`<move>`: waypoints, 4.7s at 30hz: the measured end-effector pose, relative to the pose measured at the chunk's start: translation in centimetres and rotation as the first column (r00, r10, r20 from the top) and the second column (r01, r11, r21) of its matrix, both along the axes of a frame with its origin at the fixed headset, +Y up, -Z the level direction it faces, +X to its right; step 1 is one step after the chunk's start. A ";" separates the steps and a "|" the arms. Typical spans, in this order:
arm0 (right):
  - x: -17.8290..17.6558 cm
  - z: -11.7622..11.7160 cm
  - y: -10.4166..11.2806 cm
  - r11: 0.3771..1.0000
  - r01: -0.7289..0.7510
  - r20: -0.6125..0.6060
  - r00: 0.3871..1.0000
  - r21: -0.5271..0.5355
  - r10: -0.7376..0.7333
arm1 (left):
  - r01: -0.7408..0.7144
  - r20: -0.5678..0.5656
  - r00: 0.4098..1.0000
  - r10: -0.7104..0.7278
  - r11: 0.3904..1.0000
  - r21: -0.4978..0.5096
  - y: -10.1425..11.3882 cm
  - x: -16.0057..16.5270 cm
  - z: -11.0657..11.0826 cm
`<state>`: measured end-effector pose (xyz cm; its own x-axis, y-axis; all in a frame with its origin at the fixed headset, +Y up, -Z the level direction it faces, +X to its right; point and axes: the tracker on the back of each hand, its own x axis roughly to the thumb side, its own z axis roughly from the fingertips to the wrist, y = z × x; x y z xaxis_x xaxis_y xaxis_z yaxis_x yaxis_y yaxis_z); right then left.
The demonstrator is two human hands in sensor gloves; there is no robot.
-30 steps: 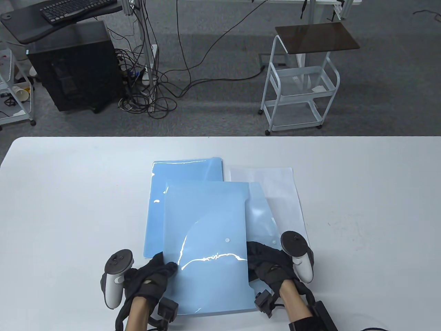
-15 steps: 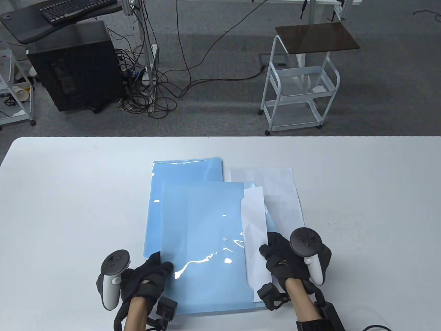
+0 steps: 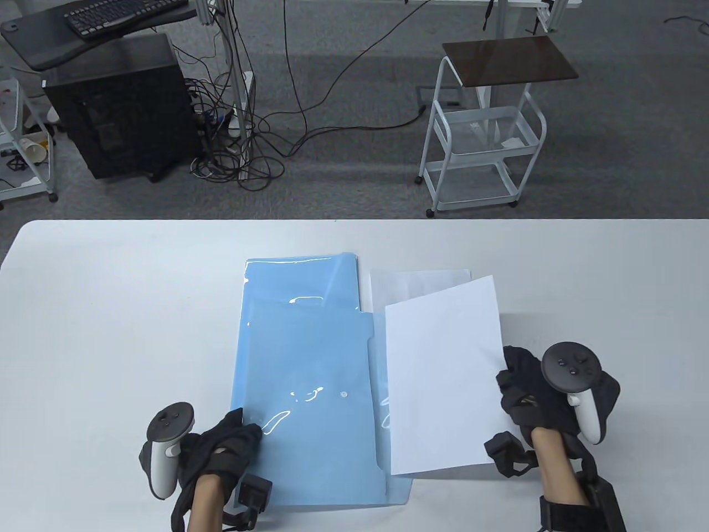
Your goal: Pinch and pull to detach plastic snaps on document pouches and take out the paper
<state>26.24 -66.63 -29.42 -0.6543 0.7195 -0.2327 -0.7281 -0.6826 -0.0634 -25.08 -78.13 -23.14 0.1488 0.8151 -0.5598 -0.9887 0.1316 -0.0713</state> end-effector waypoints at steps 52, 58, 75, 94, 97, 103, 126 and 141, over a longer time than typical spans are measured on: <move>-0.8 -12.8 -9.5 0.996 0.001 0.006 1.000 -0.093 0.000 | -0.085 0.051 0.995 0.086 0.996 -0.029 0.1 0.4 -0.9; -0.3 -11.9 -8.7 0.991 -0.112 0.046 0.992 -0.076 0.116 | -0.090 0.057 0.994 0.091 0.996 -0.018 0.1 0.4 -0.9; -3.7 -4.6 -6.4 0.977 0.133 -0.223 0.960 -0.164 -0.168 | -0.213 0.100 0.973 0.207 0.975 0.062 0.4 1.8 -0.3; -12.6 -0.1 -7.9 0.980 -0.040 -0.539 0.839 -0.194 -0.073 | -0.090 0.101 0.991 0.090 0.996 -0.004 -1.1 2.1 -0.2; -14.4 0.2 -8.1 0.975 -0.180 -0.585 0.808 -0.132 0.070 | -0.057 0.102 0.993 0.059 0.998 -0.018 -1.2 2.1 -0.3; -17.9 0.3 -8.8 0.911 -0.411 -0.670 0.686 -0.035 0.284 | 0.008 0.108 0.994 -0.004 0.999 -0.036 -1.4 2.1 -0.5; -22.4 -0.9 -11.7 0.821 -0.568 -0.750 0.563 -0.046 0.347 | 0.077 0.121 0.990 -0.070 0.995 -0.059 -1.5 2.2 -0.8; -19.6 -0.9 -8.5 0.893 -0.448 -0.670 0.647 0.050 0.362 | 0.109 0.126 0.987 -0.101 0.992 -0.058 -1.6 2.4 -1.0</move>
